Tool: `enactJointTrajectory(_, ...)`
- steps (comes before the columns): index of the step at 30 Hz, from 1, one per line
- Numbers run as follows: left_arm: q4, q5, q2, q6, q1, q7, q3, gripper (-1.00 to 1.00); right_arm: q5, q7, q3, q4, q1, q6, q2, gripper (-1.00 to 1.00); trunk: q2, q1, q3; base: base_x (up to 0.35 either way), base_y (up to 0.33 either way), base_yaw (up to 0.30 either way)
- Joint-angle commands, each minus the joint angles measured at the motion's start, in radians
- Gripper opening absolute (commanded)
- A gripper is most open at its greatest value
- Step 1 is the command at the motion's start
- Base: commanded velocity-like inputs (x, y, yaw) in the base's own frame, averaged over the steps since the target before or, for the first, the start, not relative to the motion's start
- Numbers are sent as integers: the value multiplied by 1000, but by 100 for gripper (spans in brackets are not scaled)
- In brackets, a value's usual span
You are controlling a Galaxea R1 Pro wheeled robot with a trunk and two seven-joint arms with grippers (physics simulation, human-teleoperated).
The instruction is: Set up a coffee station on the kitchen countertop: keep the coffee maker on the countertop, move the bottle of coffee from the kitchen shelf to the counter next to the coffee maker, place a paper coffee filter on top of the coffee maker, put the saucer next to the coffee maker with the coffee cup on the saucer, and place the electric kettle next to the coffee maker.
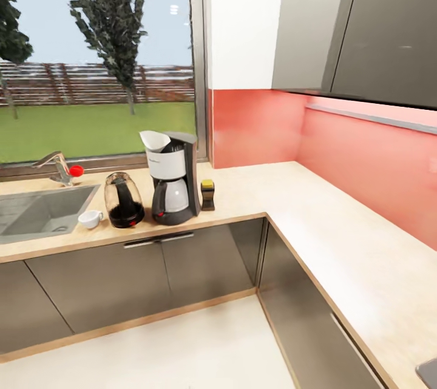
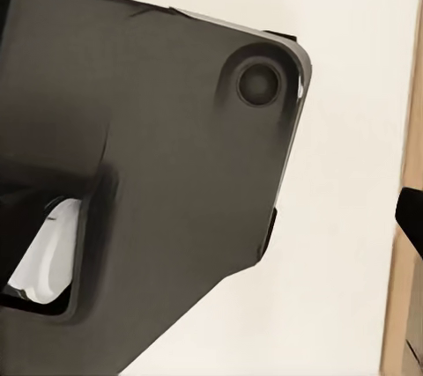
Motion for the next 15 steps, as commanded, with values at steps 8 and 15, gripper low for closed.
enactJointTrajectory(8, 0, 9, 12, -2, 0, 3, -8, 100, 7, 6, -9, -2, 1, -1, 0, 100, -2, 0, -10, 0, 0, 220)
enactJointTrajectory(15, -1, 11, 12, -4, 0, 3, -9, 100, 7, 7, -9, -2, 1, -1, 0, 100, -2, 0, -18, 42, 59, 215)
